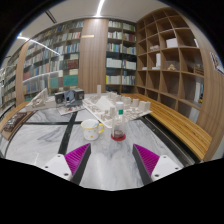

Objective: Pour water

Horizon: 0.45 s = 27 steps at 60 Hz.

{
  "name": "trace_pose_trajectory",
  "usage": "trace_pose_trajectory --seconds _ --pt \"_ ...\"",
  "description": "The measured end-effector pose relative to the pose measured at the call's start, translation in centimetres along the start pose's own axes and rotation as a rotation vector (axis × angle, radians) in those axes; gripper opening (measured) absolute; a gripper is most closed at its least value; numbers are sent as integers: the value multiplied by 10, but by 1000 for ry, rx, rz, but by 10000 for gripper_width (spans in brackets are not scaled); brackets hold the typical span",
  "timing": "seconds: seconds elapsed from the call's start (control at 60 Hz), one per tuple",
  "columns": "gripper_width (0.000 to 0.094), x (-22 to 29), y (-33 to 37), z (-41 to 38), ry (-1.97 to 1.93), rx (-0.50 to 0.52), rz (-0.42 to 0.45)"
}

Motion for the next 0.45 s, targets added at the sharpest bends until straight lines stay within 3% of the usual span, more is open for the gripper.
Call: trace_pose_trajectory --seconds 0.333,0.45 --pt "857 -9 109 -3 28 -10 -14" --pt "858 0 118 -2 33 -15 28"
Point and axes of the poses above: the point between the fingertips, and its own axes, seen from behind it with the camera up: z to the right, x up, y backward, against the way the camera looks, the point moved 3 cm from there along y, backward, against the way the camera looks, and after that the axes turned 12 degrees about z, right-handed, at the moved point
